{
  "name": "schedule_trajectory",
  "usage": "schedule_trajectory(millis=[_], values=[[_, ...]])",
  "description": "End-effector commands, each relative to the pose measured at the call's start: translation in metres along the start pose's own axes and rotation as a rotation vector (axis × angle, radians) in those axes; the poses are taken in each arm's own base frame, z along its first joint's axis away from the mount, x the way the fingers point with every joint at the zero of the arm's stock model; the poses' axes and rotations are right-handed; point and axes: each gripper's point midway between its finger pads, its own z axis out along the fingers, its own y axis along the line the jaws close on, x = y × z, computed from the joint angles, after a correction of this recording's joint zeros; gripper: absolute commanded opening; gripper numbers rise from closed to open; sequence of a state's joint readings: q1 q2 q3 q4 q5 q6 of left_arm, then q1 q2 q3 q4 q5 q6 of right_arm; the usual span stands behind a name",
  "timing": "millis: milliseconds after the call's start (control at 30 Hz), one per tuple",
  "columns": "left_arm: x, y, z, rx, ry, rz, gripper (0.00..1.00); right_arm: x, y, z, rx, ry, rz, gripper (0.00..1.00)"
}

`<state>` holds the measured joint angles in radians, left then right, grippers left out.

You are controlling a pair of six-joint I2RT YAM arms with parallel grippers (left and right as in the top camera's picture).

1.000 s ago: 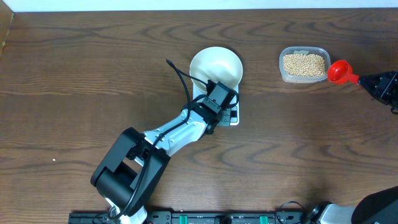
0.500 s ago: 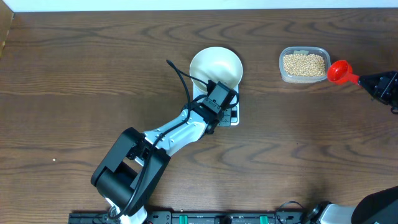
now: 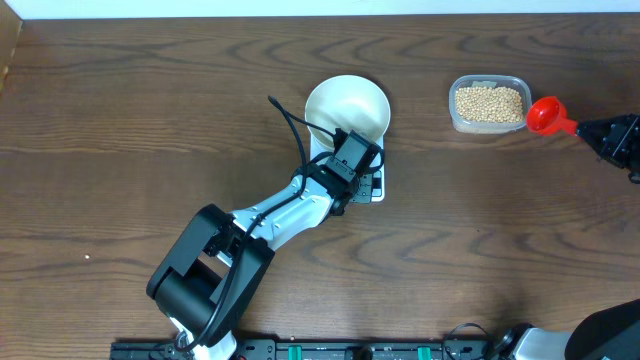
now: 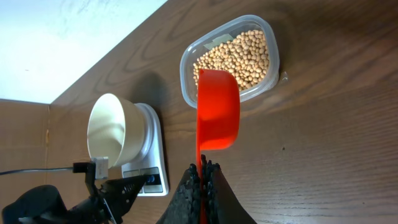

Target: Scoop item into bowl and weigh 50g on scale

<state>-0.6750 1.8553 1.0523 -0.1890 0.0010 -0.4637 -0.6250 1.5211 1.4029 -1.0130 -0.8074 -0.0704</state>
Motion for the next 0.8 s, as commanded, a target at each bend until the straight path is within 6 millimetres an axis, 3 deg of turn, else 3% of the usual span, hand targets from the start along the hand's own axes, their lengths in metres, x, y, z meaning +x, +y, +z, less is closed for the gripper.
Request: schedule_trajectory(millis=[0,233,767], values=[[0.033,0.02,0.022,-0.06,0.097,0.02,0.07,0.002,-0.001,0.002,-0.007,0.007,-0.007,0.01],[0.045,0.027,0.034,-0.084,0.135,0.015,0.07,0.002,-0.001,0.002,-0.007,0.007,-0.007,0.01],[0.064,0.046,0.028,-0.181,0.201,-0.032,0.07,0.003,-0.001,0.002,-0.007,0.009,-0.005,0.01]])
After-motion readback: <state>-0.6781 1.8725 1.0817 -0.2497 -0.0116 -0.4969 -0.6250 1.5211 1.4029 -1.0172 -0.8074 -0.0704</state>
